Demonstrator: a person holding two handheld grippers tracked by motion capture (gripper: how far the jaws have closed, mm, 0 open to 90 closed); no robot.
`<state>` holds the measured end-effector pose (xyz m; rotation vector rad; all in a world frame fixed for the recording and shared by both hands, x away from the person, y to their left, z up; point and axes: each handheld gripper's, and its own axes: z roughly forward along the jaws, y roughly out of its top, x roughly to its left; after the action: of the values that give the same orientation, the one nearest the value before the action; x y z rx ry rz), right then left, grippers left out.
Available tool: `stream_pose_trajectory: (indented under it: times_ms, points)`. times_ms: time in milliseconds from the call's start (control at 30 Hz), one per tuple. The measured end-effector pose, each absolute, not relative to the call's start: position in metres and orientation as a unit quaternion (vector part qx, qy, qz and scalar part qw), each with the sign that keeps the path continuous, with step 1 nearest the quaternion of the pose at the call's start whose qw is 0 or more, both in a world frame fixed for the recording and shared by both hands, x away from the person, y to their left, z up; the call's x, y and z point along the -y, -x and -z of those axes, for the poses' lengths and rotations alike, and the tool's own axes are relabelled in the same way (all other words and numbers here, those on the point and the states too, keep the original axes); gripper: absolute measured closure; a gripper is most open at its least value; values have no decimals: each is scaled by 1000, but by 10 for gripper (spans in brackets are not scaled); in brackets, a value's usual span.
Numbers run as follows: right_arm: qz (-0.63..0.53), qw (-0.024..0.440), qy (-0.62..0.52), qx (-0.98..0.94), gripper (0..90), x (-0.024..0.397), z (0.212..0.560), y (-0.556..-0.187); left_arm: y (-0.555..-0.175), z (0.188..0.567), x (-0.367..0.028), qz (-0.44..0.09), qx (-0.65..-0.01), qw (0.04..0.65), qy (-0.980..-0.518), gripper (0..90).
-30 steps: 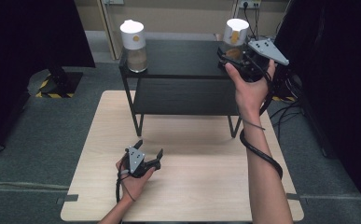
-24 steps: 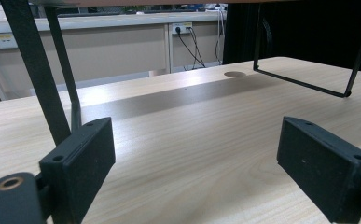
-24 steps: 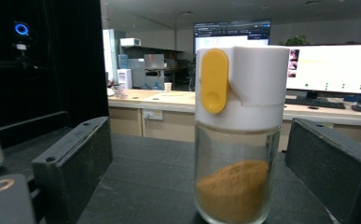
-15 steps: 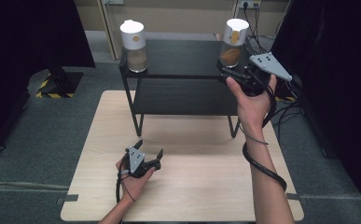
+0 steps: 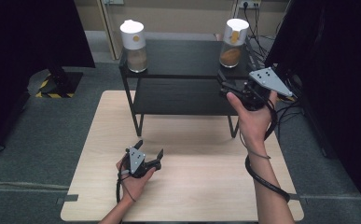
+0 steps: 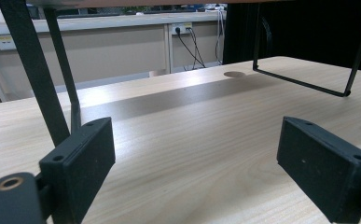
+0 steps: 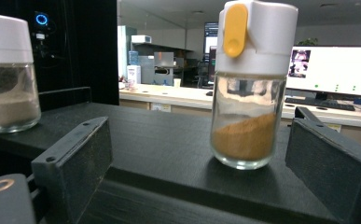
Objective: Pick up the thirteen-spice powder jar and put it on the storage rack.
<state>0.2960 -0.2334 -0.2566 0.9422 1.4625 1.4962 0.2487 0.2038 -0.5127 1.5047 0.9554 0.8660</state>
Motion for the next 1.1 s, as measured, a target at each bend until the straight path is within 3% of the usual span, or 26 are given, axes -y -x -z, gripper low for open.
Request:
stream_pose_trajectory:
  times_ms: [1100]
  points:
    - [-584, 399, -371, -602, 75, 243, 297, -269, -248, 513, -203, -367, -402, 548, -635, 112]
